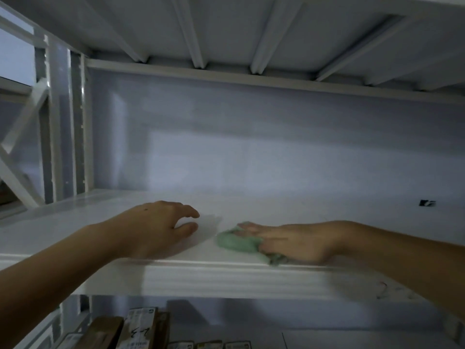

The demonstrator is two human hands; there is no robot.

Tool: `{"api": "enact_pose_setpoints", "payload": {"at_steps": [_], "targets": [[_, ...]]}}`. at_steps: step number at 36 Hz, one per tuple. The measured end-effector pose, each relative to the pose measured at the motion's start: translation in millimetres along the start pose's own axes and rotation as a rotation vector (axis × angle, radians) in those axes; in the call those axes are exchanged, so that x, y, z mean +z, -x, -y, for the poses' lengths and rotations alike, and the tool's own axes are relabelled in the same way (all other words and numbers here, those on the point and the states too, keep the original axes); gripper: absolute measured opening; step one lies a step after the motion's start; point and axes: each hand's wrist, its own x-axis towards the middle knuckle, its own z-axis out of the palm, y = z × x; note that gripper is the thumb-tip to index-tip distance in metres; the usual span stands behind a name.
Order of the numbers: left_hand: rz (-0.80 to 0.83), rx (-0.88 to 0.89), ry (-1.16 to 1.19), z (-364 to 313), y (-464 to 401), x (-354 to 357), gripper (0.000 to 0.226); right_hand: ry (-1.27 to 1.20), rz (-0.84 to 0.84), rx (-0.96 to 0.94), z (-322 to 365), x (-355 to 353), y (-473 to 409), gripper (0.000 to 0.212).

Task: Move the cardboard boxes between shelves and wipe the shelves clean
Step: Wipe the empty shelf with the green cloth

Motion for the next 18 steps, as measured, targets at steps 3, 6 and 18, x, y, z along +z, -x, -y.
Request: {"api": "enact_pose_setpoints", "payload": {"at_steps": [3, 6, 18], "targets": [[-0.009, 0.004, -0.006, 7.6, 3.8, -6.2, 0.049, 0.019, -0.051, 0.247, -88.2, -18.4, 0.4, 0.049], [-0.002, 0.003, -0.016, 17.9, 9.1, -9.7, 0.049, 0.093, -0.088, 0.544, -142.7, -30.3, -14.8, 0.051], [-0.083, -0.020, 0.034, 71.4, -2.1, -27.8, 0.048, -0.072, -0.009, 0.005, 86.4, -21.3, -210.7, 0.026]]}}
